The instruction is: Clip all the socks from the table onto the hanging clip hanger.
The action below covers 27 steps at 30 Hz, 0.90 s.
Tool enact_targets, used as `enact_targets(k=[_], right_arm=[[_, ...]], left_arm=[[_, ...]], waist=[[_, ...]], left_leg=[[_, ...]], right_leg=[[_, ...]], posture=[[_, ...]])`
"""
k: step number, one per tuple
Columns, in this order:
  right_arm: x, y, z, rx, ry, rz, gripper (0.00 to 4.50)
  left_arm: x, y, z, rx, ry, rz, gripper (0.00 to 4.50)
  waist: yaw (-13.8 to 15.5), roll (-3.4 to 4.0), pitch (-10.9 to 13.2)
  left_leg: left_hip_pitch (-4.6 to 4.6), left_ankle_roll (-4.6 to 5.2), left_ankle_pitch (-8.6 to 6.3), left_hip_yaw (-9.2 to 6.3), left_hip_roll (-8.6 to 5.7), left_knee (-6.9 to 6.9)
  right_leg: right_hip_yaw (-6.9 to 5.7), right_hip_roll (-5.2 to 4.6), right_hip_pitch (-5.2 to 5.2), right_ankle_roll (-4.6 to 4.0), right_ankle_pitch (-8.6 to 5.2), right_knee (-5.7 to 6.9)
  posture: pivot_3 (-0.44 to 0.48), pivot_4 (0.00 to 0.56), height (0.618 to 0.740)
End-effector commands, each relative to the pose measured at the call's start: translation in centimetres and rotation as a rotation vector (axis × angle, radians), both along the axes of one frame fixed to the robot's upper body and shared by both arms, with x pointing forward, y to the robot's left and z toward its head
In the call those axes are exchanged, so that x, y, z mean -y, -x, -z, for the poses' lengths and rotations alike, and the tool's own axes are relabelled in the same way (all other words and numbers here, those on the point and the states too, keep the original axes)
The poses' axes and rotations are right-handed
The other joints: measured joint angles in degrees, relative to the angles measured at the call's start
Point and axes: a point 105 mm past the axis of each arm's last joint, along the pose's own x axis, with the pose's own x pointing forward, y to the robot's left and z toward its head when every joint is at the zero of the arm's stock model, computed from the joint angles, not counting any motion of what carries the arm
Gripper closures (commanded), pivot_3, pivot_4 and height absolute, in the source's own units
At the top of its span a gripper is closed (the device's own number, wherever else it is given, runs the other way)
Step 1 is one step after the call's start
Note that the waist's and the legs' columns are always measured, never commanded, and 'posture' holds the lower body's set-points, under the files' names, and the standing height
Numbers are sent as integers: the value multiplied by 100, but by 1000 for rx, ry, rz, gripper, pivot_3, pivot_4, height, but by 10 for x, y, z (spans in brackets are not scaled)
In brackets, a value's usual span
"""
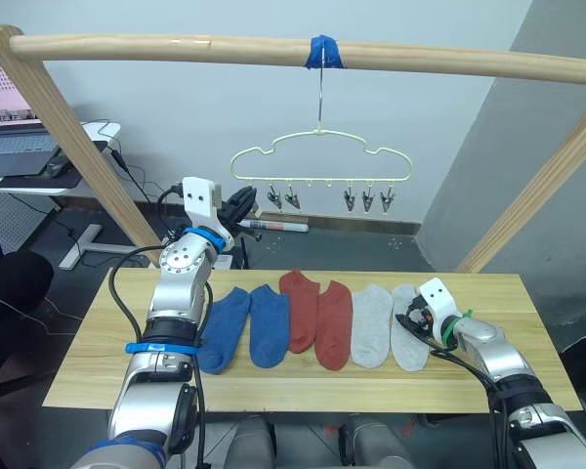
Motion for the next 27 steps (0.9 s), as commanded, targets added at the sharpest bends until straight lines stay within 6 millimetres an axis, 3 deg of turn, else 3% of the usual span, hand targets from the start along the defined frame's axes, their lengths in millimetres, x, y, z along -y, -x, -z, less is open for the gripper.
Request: enact_targets(k=[1,5,7,9,12,16,18,21,23,27], right_arm=[[9,18,12,-52,21,0,2351],[10,23,5,-29,6,-9,3721],[7,20,-15,43,1,-39,4442],[-1,19,-34,101,-20,-69,4479],[-43,26,-79,183,-95,-219,4479],[-76,37,-103,187,-163,-298,4479],[-111,37,-119,212,-219,-364,4479],[-161,22,-143,259,-299,-420,4479],[-183,9,-147,255,-323,-432,4479],[-198,-11,-148,269,-297,-424,4479]], left_arm=[[-6,2,-10,32,4,-13,4500],[-8,2,-10,26,8,-16,4500],[-7,1,-8,-6,48,-6,4500],[-7,1,-5,-58,111,11,4500],[-7,1,-2,-228,342,66,4500],[-8,5,-7,-334,495,117,4500],[-12,9,-10,-397,566,158,4500],[-9,19,-18,-463,622,253,4500],[-4,25,-22,-486,640,300,4500],[5,30,-26,-496,630,331,4500]], waist=[[7,0,0],[11,0,2],[8,1,6],[2,7,21],[-42,25,51],[-95,16,61],[-111,-7,78],[-170,-19,118],[-170,-23,135],[-14,-33,142]], left_leg=[[0,0,0,-1,0,0],[0,0,0,0,0,0],[0,0,0,0,0,0],[-1,0,0,1,0,-2],[-4,0,0,3,1,-5],[-3,0,0,-7,5,-7],[-4,-1,0,-9,5,-8],[-4,-1,0,-12,9,-9],[-6,-2,1,-13,7,-8],[-25,-7,3,-16,4,-9]], right_leg=[[0,0,1,1,0,-1],[0,-1,1,1,-1,-3],[0,-1,1,1,-1,-3],[1,-1,-1,2,-1,-3],[5,-1,-9,2,-1,0],[0,6,-13,3,-2,6],[-3,5,-13,3,-2,4],[1,9,-20,2,-2,6],[2,8,-24,2,-1,7],[-12,-2,-32,1,-1,1]], posture=[[10,166,740],[8,169,740],[11,171,740],[11,175,740],[11,177,740],[13,179,740],[13,183,740],[13,183,740],[10,181,740],[18,178,740]])
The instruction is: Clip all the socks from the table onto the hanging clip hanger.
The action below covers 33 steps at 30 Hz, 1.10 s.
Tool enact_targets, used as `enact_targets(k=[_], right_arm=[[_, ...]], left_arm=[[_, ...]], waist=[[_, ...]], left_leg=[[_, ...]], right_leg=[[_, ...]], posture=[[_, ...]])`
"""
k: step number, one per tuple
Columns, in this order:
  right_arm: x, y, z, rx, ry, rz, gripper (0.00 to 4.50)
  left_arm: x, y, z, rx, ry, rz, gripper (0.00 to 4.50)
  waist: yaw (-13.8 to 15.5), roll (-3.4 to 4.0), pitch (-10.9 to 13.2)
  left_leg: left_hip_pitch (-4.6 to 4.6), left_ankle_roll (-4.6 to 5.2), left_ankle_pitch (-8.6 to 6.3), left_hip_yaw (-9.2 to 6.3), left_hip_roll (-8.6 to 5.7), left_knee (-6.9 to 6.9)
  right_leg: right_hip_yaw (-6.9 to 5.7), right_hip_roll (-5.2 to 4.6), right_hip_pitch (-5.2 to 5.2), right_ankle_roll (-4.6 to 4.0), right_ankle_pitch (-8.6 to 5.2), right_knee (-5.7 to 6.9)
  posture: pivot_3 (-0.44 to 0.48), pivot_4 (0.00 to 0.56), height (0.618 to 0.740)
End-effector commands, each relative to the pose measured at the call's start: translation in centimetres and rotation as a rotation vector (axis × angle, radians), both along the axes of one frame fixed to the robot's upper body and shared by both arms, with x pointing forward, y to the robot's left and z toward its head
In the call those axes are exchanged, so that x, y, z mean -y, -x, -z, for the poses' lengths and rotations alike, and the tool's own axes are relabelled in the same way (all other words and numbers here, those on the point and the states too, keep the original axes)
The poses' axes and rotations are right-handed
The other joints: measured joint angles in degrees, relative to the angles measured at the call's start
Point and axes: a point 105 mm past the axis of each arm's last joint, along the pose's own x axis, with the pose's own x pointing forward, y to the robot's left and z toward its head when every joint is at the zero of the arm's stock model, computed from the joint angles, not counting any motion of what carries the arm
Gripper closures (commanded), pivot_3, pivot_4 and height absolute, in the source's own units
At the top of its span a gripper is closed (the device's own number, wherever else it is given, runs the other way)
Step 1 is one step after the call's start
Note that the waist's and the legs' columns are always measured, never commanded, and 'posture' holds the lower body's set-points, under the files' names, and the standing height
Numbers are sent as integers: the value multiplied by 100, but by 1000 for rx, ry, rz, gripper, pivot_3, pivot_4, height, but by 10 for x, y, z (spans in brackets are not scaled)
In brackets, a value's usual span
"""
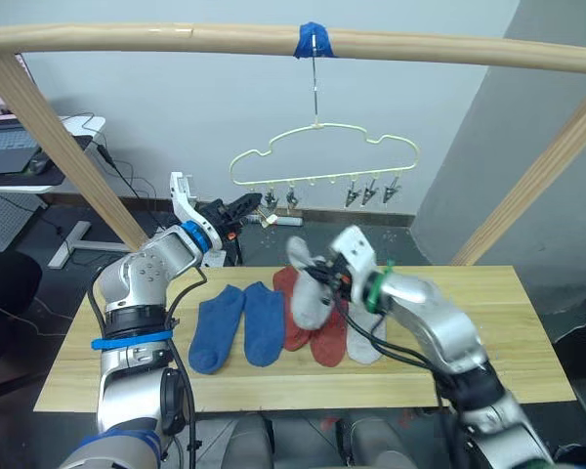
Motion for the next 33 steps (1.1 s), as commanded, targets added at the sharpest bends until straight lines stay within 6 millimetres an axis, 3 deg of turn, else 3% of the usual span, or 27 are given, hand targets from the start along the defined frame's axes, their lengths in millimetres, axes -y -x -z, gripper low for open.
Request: enact_targets(k=[1,5,13,33], right_arm=[[-5,-15,2,11,19,32,4479],[-17,-23,-4,20,10,15,4479],[-24,-27,-14,43,-12,-11,4479],[-22,-19,-21,50,-27,-37,4479]], left_arm=[[3,6,-9,26,-2,16,4500],[8,10,-10,38,-9,20,4500],[4,14,-6,38,-34,9,4500],[-3,8,-5,49,-34,-19,4500]], waist=[[88,0,0],[164,1,1],[169,2,2],[171,3,3]], left_leg=[[-4,0,0,2,-4,-1],[-55,-2,0,9,-9,0],[-57,-2,0,8,-8,-5],[-58,-2,0,8,-8,-4]], right_leg=[[-1,-6,-2,-4,3,-4],[0,-18,-57,-16,9,-1],[-2,-17,-61,-15,9,1],[-3,-16,-62,-15,9,2]], posture=[[22,178,740],[29,179,740],[45,180,740],[40,170,740]])
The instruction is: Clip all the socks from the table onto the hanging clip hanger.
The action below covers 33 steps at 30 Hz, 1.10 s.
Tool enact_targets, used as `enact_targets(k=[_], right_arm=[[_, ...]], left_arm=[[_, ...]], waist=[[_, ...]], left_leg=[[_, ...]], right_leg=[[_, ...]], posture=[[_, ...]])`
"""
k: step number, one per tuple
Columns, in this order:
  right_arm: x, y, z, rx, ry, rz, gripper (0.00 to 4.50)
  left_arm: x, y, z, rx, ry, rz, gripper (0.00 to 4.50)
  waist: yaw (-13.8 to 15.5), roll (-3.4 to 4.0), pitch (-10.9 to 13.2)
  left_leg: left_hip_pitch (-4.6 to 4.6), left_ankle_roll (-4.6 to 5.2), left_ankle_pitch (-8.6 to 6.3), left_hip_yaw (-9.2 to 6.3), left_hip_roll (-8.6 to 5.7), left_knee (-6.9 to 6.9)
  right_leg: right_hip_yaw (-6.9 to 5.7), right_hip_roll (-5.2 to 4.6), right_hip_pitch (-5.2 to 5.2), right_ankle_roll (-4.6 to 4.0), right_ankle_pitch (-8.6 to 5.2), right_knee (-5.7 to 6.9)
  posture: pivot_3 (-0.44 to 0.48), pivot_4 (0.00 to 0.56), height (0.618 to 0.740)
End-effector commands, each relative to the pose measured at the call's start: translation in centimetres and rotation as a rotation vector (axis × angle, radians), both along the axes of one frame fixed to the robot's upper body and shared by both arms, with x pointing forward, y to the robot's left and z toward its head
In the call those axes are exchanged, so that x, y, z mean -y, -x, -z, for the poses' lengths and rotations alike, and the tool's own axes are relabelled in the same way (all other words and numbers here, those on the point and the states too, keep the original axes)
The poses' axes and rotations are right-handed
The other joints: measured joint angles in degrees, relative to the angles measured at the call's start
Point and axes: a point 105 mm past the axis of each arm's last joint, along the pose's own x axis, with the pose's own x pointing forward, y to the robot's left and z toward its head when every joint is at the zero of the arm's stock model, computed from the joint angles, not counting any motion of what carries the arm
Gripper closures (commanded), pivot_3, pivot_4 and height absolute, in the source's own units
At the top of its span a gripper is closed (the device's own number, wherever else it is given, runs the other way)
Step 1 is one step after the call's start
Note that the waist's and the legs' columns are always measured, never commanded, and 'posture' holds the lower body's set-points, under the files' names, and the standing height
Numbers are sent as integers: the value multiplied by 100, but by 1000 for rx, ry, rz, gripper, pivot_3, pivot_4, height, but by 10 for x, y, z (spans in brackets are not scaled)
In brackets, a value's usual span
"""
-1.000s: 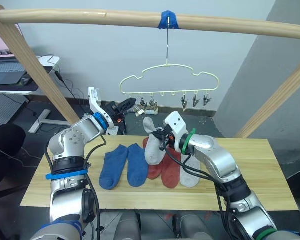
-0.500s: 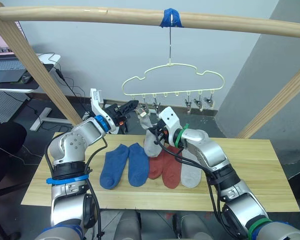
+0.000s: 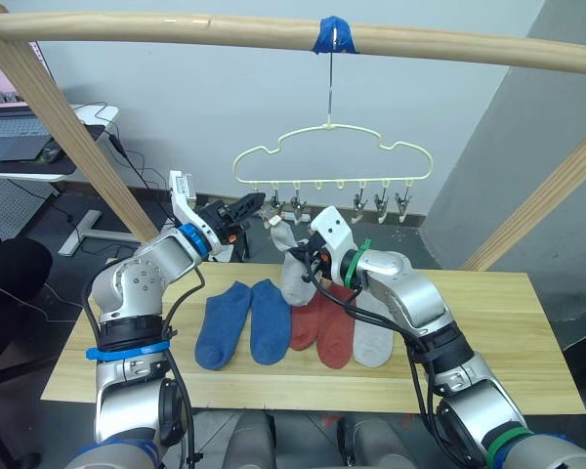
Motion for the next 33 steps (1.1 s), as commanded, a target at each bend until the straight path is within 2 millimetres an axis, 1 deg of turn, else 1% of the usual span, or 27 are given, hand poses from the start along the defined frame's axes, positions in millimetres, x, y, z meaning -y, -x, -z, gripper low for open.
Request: enact_targets(k=[1,6,13,15,16,18,19,26,30,31,33], right_arm=[[-5,2,-18,45,-43,-24,4479],[-12,-2,-24,57,-58,-16,4479],[-13,-7,-29,69,-77,-1,4479],[-14,-7,-29,68,-79,-1,4479],[-14,-6,-28,65,-77,-2,4479],[-14,-6,-26,61,-76,-3,4500],[-14,-6,-26,59,-76,-3,4500],[-20,-5,-25,46,-94,-12,4500],[-26,-3,-23,12,-128,-19,4500],[-29,-1,-24,-4,-150,-24,4500],[-36,1,-29,-47,-240,-36,4500]], left_arm=[[-3,-1,0,-3,-5,-10,4500],[2,-1,1,2,-9,7,4500],[2,0,2,18,-31,9,4500],[1,1,2,40,-65,7,4500],[1,2,0,53,-55,12,4500],[0,3,-3,65,-40,15,3904],[0,4,-4,67,-35,16,3711],[-3,6,-4,63,-50,15,1441],[-9,7,-6,83,-67,-8,243],[-10,8,-7,85,-70,-12,12],[-13,9,-10,93,-69,-17,12]], waist=[[0,0,0],[-6,0,0],[-5,0,0],[-5,0,0],[-6,0,0],[-6,0,0],[-4,0,0],[34,0,0],[39,0,0],[38,0,0],[36,0,0]], left_leg=[[0,0,0,0,0,0],[0,0,0,0,0,0],[-1,0,0,1,0,0],[-1,0,0,0,0,0],[-1,0,0,0,0,0],[-1,0,0,1,0,-1],[-1,0,0,1,0,-1],[-9,0,0,-2,0,0],[-11,0,0,-2,0,0],[-11,0,0,-3,0,0],[-11,0,0,-3,0,-1]], right_leg=[[0,0,0,0,0,0],[0,0,0,0,0,0],[1,-1,0,0,0,-1],[-1,-1,-1,0,0,0],[-1,0,-1,0,0,0],[0,0,-1,0,0,0],[0,0,-1,0,0,0],[-3,-1,-7,0,0,-1],[-4,-1,-9,0,0,-1],[-4,-1,-10,0,0,-1],[-4,-1,-11,0,0,0]], posture=[[40,170,740],[40,170,740],[40,161,740],[42,159,740],[42,159,740],[42,159,740],[42,159,740],[53,161,740],[61,162,740],[61,162,740],[67,163,740]])
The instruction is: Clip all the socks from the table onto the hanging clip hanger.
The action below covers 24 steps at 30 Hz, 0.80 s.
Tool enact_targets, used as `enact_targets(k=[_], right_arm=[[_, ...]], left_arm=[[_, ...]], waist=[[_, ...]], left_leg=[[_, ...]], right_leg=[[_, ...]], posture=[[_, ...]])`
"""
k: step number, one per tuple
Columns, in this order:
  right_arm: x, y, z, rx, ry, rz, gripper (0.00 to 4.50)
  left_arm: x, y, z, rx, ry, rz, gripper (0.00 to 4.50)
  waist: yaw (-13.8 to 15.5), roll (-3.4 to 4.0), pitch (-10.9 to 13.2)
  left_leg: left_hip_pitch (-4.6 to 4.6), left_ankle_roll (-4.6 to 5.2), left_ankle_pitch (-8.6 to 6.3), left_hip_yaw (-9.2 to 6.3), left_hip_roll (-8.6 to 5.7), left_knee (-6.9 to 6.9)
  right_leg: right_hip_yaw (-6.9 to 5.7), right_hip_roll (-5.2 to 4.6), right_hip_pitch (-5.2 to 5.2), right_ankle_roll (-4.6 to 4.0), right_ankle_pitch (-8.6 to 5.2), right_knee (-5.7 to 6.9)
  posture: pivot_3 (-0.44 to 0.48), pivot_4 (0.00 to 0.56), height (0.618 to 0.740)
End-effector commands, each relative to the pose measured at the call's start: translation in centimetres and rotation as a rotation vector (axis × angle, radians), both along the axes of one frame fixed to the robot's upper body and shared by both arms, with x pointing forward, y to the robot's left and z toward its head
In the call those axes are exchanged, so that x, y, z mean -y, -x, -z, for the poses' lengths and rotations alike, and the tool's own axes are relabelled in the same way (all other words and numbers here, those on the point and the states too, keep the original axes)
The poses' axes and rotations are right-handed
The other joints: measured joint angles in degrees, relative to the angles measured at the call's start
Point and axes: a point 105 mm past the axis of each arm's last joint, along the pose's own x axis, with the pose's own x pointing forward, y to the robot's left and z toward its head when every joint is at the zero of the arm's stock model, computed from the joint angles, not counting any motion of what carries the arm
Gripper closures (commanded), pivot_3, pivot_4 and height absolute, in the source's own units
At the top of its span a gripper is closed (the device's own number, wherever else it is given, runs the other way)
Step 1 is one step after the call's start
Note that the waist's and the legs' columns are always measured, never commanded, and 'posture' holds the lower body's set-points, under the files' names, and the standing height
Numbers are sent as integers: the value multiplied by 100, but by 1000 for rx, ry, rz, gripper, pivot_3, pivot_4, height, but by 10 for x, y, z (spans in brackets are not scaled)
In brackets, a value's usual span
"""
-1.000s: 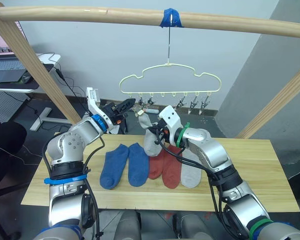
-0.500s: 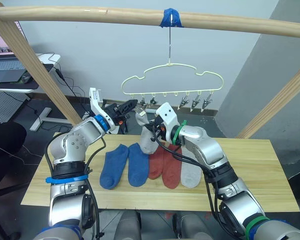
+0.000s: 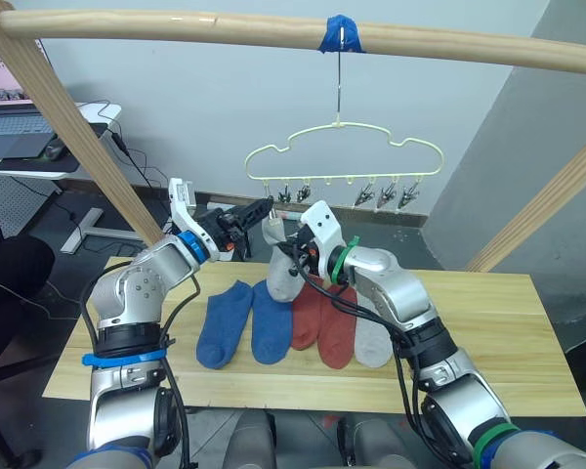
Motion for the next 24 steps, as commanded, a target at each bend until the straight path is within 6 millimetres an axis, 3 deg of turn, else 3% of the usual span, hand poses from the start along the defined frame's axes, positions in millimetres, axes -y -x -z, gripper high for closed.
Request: enact_targets(k=[1,7,14,20,24], right_arm=[[-14,5,-20,-58,-172,-37,4249],[-8,5,-10,-106,-164,-21,2343],[32,11,11,-136,-118,50,18],[59,12,10,-109,-101,113,18],[75,20,-8,-33,-124,110,18]], left_arm=[[-6,5,-21,92,-23,-13,0],[-5,10,-20,116,-86,-8,0],[4,15,-5,103,-132,17,0],[10,15,-2,122,-164,23,0],[22,17,6,167,-248,35,0]], waist=[[0,0,0],[35,1,1],[25,1,1],[-4,1,1],[4,1,1]], left_leg=[[0,0,0,0,1,0],[-4,0,0,0,-5,0],[-6,1,0,3,-8,0],[-8,1,0,5,-6,-1],[-10,1,0,8,-7,0]], right_leg=[[0,0,-1,0,0,0],[-1,-7,-1,0,0,-2],[-1,-11,-4,0,0,-3],[2,-6,-9,1,0,0],[4,-7,-8,1,-1,-4]], posture=[[68,163,740],[66,167,740],[39,169,740],[31,170,740],[26,170,740]])
